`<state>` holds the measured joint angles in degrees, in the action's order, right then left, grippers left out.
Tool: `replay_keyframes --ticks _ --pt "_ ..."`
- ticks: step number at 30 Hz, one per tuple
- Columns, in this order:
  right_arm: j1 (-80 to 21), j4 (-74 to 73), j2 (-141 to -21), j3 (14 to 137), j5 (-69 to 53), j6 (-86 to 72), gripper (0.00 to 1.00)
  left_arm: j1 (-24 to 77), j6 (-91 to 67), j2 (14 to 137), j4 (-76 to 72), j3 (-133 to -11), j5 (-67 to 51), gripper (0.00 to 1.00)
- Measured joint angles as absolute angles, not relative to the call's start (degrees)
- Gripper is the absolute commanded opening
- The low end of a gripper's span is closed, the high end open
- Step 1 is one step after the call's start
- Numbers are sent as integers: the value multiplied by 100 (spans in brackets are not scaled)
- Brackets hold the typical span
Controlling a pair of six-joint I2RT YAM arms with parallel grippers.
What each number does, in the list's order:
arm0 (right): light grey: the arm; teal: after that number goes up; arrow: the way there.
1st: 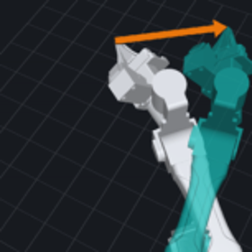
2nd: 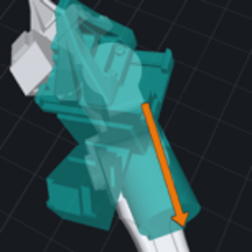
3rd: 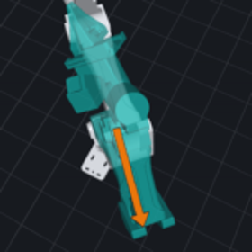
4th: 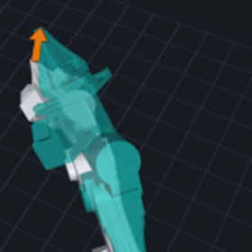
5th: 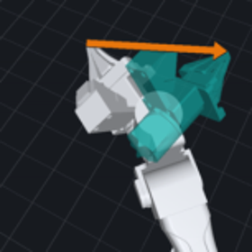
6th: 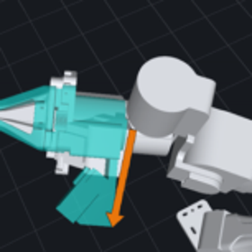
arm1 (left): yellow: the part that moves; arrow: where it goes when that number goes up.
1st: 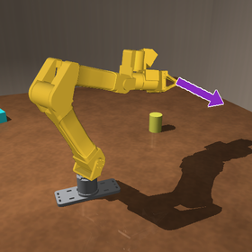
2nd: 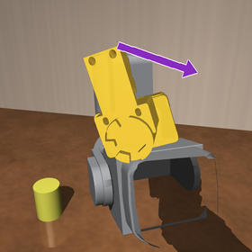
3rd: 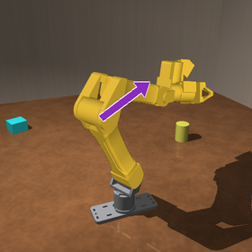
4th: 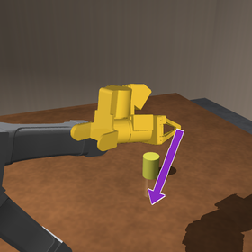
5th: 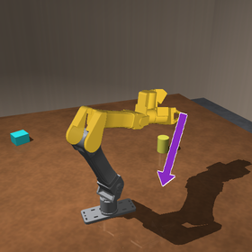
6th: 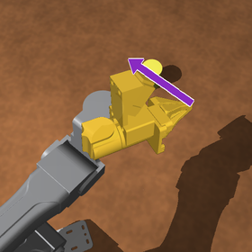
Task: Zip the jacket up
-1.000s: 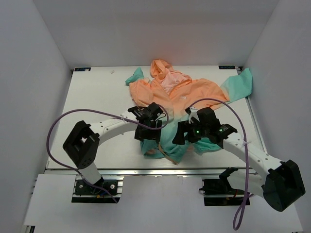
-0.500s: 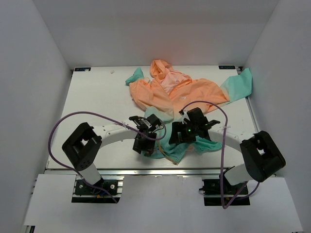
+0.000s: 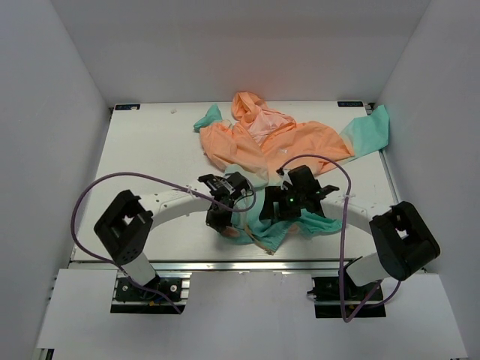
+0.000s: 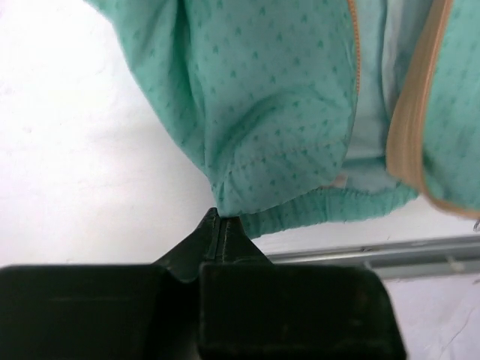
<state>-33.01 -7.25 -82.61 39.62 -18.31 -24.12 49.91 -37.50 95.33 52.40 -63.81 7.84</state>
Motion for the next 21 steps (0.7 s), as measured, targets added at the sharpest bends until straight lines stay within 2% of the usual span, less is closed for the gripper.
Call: replay_keyframes --ticks 3,6,11,19,21 --pt "-3301 -569 -8355 3964 -1809 -2565 89 5046 -3752 9115 5380 -6171 799 0" --pt "-3301 -421 -8611 4045 -1820 -2818 89 5107 -3817 8149 5433 -5666 676 0" --pt "-3308 -217 -9019 4392 -1686 -3251 89 5271 -4303 6748 5251 -4375 95 0" --pt "-3356 -32 -9415 4742 -1479 -3911 89 5616 -5472 6012 4560 -2845 -646 0" --pt "-3354 21 -9550 4880 -1402 -3981 89 5623 -5603 6042 4484 -2768 -768 24"
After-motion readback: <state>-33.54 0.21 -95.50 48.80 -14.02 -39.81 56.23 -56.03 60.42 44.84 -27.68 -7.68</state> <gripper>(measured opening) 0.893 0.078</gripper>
